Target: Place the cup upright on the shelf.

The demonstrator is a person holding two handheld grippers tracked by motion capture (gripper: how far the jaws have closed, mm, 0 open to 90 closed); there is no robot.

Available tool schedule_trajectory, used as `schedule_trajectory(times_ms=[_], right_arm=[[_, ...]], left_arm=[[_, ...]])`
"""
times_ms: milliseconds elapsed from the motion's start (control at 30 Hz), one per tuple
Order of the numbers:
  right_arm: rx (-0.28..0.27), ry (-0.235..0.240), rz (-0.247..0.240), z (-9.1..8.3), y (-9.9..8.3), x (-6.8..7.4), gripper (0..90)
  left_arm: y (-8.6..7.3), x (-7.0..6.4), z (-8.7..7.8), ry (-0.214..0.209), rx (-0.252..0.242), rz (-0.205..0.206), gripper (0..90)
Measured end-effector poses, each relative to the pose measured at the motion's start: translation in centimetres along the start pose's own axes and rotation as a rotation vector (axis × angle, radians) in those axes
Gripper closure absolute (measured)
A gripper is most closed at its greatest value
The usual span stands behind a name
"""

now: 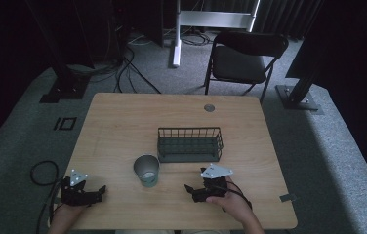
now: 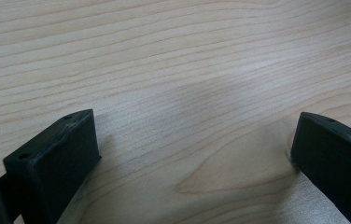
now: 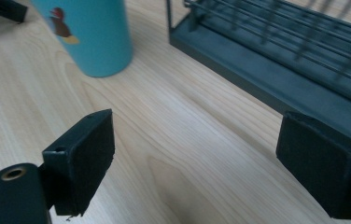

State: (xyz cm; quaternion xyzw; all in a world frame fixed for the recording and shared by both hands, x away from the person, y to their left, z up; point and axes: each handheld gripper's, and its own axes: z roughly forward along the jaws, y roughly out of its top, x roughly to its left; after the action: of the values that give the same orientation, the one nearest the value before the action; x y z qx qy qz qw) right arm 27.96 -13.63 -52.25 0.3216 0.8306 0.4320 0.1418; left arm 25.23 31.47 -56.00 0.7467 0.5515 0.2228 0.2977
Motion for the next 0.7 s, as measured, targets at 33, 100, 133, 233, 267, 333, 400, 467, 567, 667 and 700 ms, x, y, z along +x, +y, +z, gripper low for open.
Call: schedule_trajectory(times_ms=[33, 100, 133, 233, 267, 333, 400, 467, 567, 667, 700], right_arm=[[-0.005, 0.005, -0.002, 0.1, 0.1, 0.1, 11.2], [-0.005, 0.013, -0.005, 0.3, 0.2, 0.3, 11.2], [-0.004, 0.018, -0.011, 0.5, 0.3, 0.5, 11.2], [-0.024, 0.051, -0.020, 0.9, 0.7, 1.0, 11.2], [-0.036, 0.071, -0.034, 1.3, 1.0, 1.4, 11.2], [-0.037, 0.078, -0.048, 1.5, 1.2, 1.7, 11.2], [-0.036, 0.092, -0.054, 1.9, 1.4, 2.0, 11.2], [-0.035, 0.102, -0.063, 2.2, 1.6, 2.4, 11.2], [-0.039, 0.122, -0.078, 2.7, 1.9, 2.9, 11.2], [-0.045, 0.131, -0.088, 3.1, 2.2, 3.3, 11.2], [-0.045, 0.144, -0.093, 3.5, 2.4, 3.6, 11.2]], left_arm=[[0.0, 0.0, 0.0, 0.000, 0.000, 0.000, 1.5], [0.0, 0.0, 0.0, 0.000, 0.000, 0.000, 1.5], [0.0, 0.0, 0.0, 0.000, 0.000, 0.000, 1.5], [0.0, 0.0, 0.0, 0.000, 0.000, 0.000, 1.4], [0.0, 0.0, 0.0, 0.000, 0.000, 0.000, 1.4], [0.0, 0.0, 0.0, 0.000, 0.000, 0.000, 1.5], [0.0, 0.0, 0.0, 0.000, 0.000, 0.000, 1.5], [0.0, 0.0, 0.0, 0.000, 0.000, 0.000, 1.5], [0.0, 0.0, 0.0, 0.000, 0.000, 0.000, 1.5], [0.0, 0.0, 0.0, 0.000, 0.000, 0.000, 1.4], [0.0, 0.0, 0.0, 0.000, 0.000, 0.000, 1.4]])
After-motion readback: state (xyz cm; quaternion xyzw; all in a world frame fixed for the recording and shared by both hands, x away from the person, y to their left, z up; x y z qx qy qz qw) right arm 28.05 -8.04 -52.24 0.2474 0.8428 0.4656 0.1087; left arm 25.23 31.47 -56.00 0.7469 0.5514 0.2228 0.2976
